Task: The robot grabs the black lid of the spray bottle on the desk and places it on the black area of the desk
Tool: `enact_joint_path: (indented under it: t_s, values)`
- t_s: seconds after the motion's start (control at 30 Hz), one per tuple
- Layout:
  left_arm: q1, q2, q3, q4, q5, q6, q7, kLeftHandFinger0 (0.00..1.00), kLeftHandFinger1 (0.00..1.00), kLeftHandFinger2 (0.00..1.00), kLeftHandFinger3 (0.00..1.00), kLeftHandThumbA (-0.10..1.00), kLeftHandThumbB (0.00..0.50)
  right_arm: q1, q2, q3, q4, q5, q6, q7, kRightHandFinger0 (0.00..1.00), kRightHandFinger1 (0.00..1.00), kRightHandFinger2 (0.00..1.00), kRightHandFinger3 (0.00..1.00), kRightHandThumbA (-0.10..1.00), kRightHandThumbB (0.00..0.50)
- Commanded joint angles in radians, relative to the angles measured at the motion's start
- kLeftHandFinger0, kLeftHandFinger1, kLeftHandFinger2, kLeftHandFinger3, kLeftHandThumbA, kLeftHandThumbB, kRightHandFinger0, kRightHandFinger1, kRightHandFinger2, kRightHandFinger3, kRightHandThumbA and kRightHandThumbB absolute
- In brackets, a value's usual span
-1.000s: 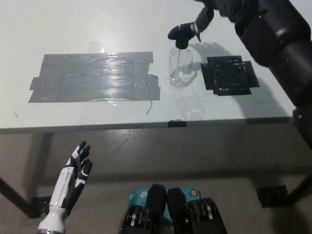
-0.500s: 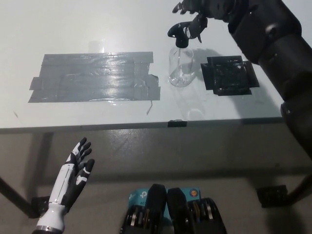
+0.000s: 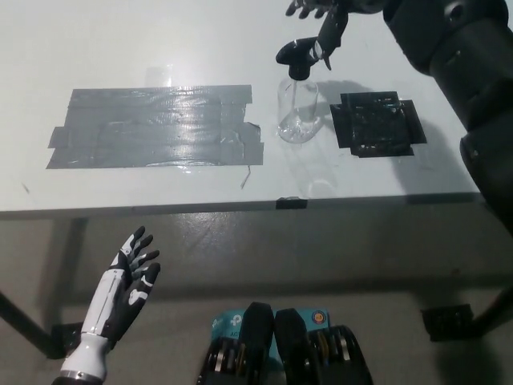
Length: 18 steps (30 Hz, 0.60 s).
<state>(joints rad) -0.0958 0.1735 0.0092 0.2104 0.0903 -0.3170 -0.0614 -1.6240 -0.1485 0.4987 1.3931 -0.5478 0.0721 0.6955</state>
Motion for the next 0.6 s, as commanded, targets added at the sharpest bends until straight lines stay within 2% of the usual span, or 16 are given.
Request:
enact_joint_path:
  t_s: [0.0, 0.07, 0.17, 0.27, 0.37, 0.5, 0.57]
  values:
    - [-0.019, 0.020, -0.003, -0.023, -0.009, -0.016, -0.013, 0.76, 0.85, 0.97, 1.00, 0.81, 0.168, -0.093, 0.003, -0.036, 0.002, 0.052, -0.014, 0.052, 1.00, 1.00, 1.00, 1.00, 0.52, 0.500]
    - [-0.021, 0.019, -0.003, -0.026, -0.009, -0.009, -0.015, 0.76, 0.85, 0.98, 1.00, 0.80, 0.170, -0.096, 0.000, -0.062, 0.005, 0.076, 0.005, 0.066, 1.00, 1.00, 1.00, 1.00, 0.47, 0.500]
    - [-0.020, 0.019, -0.003, -0.031, -0.007, -0.005, -0.016, 0.76, 0.85, 0.98, 1.00, 0.80, 0.173, -0.101, -0.002, -0.070, 0.005, 0.076, 0.005, 0.077, 1.00, 1.00, 1.00, 1.00, 0.52, 0.500]
    - [-0.019, 0.017, -0.003, -0.034, -0.005, -0.002, -0.013, 0.76, 0.84, 0.97, 1.00, 0.80, 0.170, -0.104, 0.000, -0.077, 0.008, 0.082, 0.014, 0.079, 1.00, 1.00, 1.00, 1.00, 0.49, 0.500]
    - [-0.019, 0.018, -0.004, -0.035, -0.003, -0.002, -0.015, 0.75, 0.83, 0.96, 1.00, 0.78, 0.159, -0.093, 0.001, -0.051, 0.010, 0.058, -0.005, 0.057, 1.00, 1.00, 1.00, 1.00, 0.54, 0.500]
    - [-0.018, 0.018, -0.006, -0.036, 0.000, -0.006, -0.016, 0.74, 0.82, 0.96, 1.00, 0.78, 0.164, -0.076, 0.003, -0.047, 0.017, 0.060, -0.017, 0.045, 1.00, 1.00, 1.00, 1.00, 0.50, 0.500]
    - [-0.019, 0.017, -0.006, -0.031, -0.001, -0.015, -0.017, 0.74, 0.82, 0.96, 1.00, 0.78, 0.160, -0.067, 0.006, -0.036, 0.022, 0.050, -0.020, 0.033, 1.00, 1.00, 1.00, 1.00, 0.53, 0.500]
